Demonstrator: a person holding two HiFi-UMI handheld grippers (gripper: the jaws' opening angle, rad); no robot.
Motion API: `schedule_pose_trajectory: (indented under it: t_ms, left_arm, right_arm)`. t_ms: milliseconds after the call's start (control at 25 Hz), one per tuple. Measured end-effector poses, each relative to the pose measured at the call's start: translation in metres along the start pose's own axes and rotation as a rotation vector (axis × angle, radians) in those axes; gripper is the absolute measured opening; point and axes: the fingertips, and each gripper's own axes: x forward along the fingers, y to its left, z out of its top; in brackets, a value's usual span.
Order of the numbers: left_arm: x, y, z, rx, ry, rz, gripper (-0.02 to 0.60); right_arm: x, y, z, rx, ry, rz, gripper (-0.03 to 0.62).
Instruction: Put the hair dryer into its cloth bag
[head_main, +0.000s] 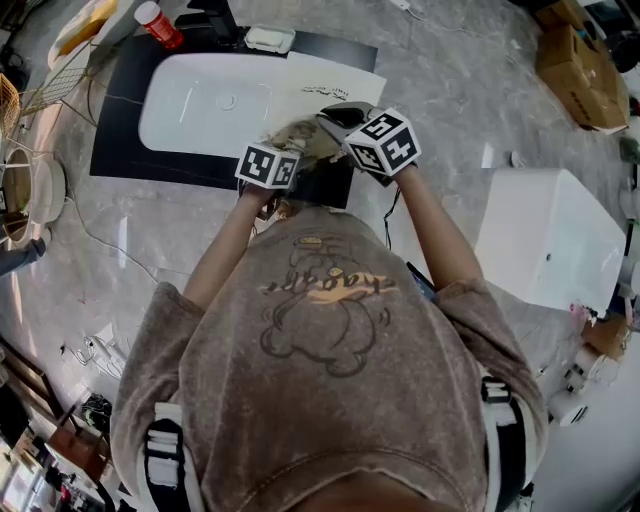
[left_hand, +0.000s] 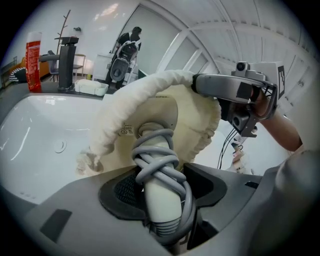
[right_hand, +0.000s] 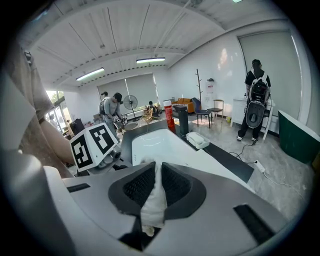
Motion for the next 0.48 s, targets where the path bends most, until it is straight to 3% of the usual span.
schedule_pose_trajectory:
  t_ms: [480]
  left_arm:
    - [0.027, 0.016, 0.023, -0.030, 0.006, 0.073, 0.262]
  right_arm:
    - [-0.005, 0.007, -0.011, 0.025, -0.001, 0.010, 0.044]
